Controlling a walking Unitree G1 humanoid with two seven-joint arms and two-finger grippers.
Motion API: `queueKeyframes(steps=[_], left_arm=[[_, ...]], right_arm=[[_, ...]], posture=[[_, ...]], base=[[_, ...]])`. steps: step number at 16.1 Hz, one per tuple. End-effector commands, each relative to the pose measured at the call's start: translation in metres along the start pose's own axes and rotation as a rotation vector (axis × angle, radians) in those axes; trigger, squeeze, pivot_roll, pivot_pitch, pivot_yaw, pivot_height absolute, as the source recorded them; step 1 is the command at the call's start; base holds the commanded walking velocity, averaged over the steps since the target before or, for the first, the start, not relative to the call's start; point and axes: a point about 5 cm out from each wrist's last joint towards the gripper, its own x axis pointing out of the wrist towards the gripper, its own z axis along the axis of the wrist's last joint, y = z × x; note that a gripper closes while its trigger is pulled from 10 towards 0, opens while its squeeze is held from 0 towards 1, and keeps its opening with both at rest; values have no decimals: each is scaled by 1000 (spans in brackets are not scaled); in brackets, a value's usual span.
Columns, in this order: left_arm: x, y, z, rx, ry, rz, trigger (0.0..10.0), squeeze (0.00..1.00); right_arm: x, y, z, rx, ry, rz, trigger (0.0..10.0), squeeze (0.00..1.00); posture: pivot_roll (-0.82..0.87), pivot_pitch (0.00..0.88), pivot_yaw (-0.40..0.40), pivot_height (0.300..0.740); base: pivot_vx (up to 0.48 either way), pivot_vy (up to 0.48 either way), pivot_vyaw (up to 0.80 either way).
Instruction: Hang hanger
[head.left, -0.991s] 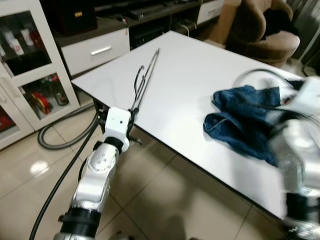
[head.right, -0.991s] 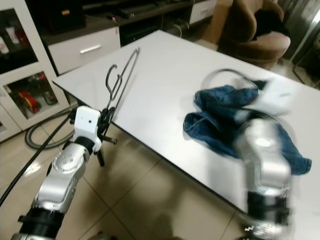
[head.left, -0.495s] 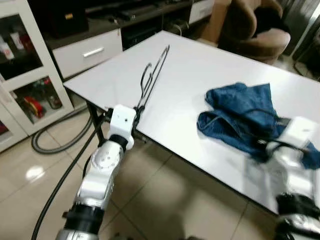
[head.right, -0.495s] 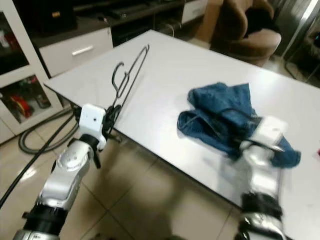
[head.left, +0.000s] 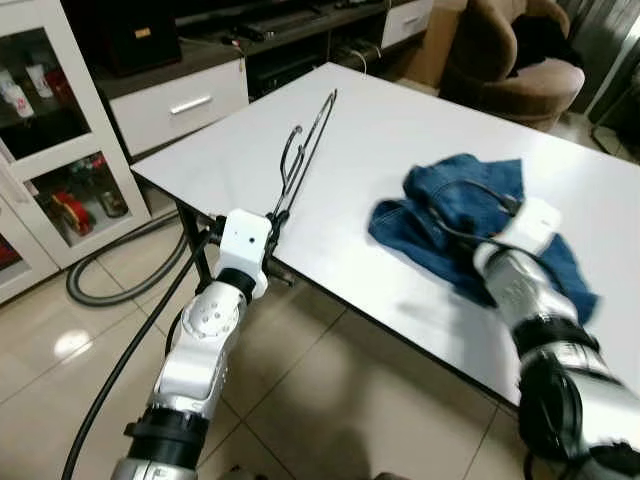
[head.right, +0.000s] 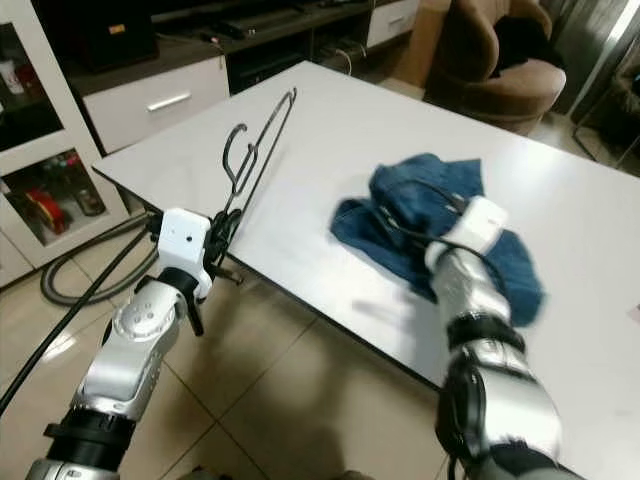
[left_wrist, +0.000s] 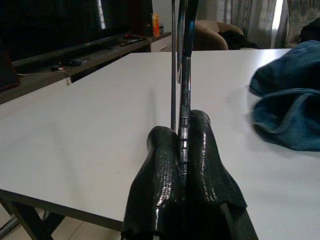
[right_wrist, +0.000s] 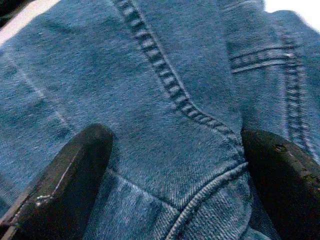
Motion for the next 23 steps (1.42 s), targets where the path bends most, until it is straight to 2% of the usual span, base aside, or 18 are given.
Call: queueKeyframes(steps=[1,3,5,6,8,11,13,14,15,16,17,18,20,22,23], left_arm=[[1,-1,4,4,-15,3,10000,0],[1,1,4,5,-12,8,10000,0],[1,1,4,7,-11,12,10000,0],[1,1,4,8,-12,12,10000,0],[1,2,5,6,-16,15,10000,0],[-1,1,4,-15,-20,23,10000,0],[-4,-5,2,-20,-18,7,10000,0],[-6,-3,1,-27,-15,8,10000,0],[-7,-2,0,-29,-11,9,10000,0],[-10,1,-2,-35,-4,11,10000,0],[-13,3,-5,-31,1,10,10000,0],[-17,6,-7,-27,3,9,10000,0],[-25,11,-9,-19,-7,-10,10000,0],[-27,14,-10,-28,-12,-11,10000,0],[-24,12,-9,-43,-21,-13,10000,0]], right_arm=[[2,14,2,27,0,54,10000,0],[4,37,3,40,5,137,10000,0],[4,55,1,-2,3,207,10000,0],[4,54,3,-30,-9,202,10000,0],[3,51,17,-158,-114,183,10000,0],[-9,37,43,-357,-401,111,10000,0],[-30,17,37,-460,-515,-1,10000,0],[-51,10,36,-509,-615,-25,10000,0],[-62,6,37,-537,-666,-35,10000,0],[-86,0,36,-583,-745,-30,10000,0],[-102,-3,32,-635,-790,-12,10000,0],[-112,-8,24,-691,-786,-3,10000,0],[-114,-31,2,-672,-655,-43,10000,0],[-111,-32,-12,-666,-585,-24,10000,0],[-100,-29,-20,-647,-524,-17,10000,0]], posture=[[-18,0,-26,740],[-9,0,-29,740],[-4,0,-28,740],[-4,0,-28,740],[-8,0,-33,740],[-27,0,-34,740],[-40,0,-27,740],[-47,0,-22,740],[-47,0,-22,740],[-56,4,-16,740],[-59,0,-12,740],[-60,0,-11,740],[-54,0,-12,740],[-52,0,-13,740],[-45,0,-19,740]], base=[[0,0,0],[0,0,0],[0,0,0],[0,0,0],[0,0,0],[0,0,0],[0,0,0],[0,0,0],[0,0,0],[0,0,0],[0,0,0],[0,0,0],[0,0,0],[0,0,0],[0,0,-769]])
